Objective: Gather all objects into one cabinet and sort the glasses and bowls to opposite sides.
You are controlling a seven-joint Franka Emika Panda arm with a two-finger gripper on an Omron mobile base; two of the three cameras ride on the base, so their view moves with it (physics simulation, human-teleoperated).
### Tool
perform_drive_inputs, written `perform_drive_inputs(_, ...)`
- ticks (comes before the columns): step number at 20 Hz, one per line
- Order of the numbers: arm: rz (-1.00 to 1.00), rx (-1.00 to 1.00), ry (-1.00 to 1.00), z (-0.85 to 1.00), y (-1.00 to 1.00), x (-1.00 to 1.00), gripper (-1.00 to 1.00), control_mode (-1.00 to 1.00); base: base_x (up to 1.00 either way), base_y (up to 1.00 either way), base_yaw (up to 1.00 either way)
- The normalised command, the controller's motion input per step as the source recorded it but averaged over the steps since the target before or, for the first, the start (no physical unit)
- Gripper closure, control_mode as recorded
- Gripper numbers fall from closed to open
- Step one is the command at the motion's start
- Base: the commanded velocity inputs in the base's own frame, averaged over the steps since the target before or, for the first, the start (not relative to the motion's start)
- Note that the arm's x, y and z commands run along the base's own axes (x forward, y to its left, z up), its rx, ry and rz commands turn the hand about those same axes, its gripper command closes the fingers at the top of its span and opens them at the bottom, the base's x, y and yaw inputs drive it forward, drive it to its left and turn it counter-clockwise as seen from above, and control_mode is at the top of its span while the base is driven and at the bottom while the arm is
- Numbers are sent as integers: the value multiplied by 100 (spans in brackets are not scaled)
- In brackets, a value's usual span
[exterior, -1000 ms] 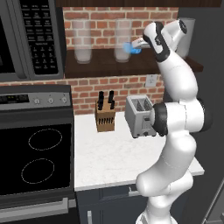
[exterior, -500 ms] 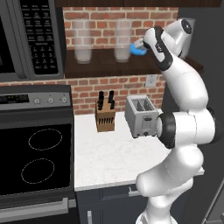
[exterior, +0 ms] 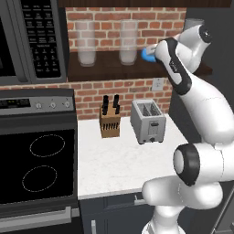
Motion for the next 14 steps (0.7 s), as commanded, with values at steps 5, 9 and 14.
perform_drive_inputs(5, -5, 0, -5, 14, 0, -69, 100, -100, 0, 0, 0)
perform_drive_inputs(9, -7, 0, -4, 15, 0, -70, 100, -100, 0, 0, 0)
perform_drive_inputs(14, -7, 0, -1, 27, 0, -74, 100, -100, 0, 0, 0)
